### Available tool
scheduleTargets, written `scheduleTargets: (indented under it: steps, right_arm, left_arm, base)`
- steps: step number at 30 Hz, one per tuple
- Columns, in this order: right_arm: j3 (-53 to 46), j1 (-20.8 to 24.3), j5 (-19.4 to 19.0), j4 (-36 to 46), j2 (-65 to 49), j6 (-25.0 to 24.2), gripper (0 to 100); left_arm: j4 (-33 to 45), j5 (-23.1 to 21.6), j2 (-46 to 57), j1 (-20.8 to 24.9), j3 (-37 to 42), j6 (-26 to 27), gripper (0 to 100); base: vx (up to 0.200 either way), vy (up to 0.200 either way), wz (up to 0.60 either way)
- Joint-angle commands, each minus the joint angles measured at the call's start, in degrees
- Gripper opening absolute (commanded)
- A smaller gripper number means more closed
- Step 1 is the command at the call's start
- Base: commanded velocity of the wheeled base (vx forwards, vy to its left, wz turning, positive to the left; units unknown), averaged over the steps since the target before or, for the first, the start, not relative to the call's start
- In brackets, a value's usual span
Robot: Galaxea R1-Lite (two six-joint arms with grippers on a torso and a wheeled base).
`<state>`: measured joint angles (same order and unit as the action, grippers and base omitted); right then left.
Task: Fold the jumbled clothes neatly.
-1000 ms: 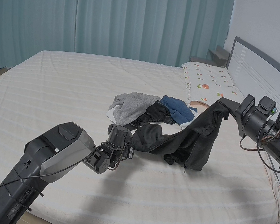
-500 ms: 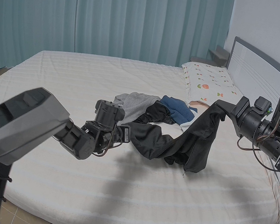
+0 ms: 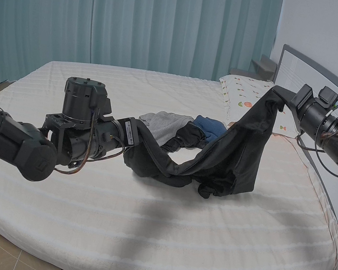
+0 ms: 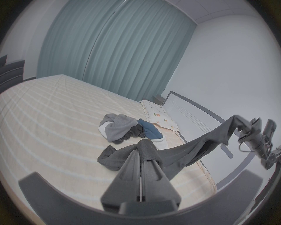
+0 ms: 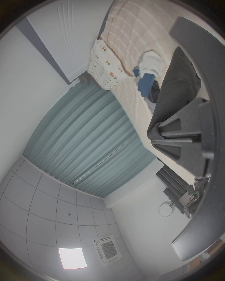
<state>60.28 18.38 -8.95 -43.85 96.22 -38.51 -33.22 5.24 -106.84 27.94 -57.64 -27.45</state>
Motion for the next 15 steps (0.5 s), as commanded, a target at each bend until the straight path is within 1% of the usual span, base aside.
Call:
scheduleTargets:
  steps: [1,4,8,15]
  right_arm:
    - [-9.83,-0.54,-2.65,-0.45,4.41,-0.60,0]
    - [-10.71,-0.10,-2.04,-2.12,8.19,-1.83,0]
    - [-15.02,1.04,-2.04,-5.19,9.69,-4.29,0]
    - [-17.30,1.39,-1.95,-6.34,10.13,-6.58,0]
  left_arm:
    - [-1.67,-0.94,5.24,0.01,10.62,-4.54,0]
    - [-3.78,-0.85,4.18,0.62,13.34,-5.95,0]
    - [-7.39,-0.94,3.04,2.21,17.21,-10.87,0]
    - [-10.02,-0.85,-0.92,2.56,19.76,-13.68,0]
  base:
    - [0.000,0.000,0.00]
    - [0.000,0.000,0.00]
    - [0.000,0.000,0.00]
    - [0.000,0.000,0.00]
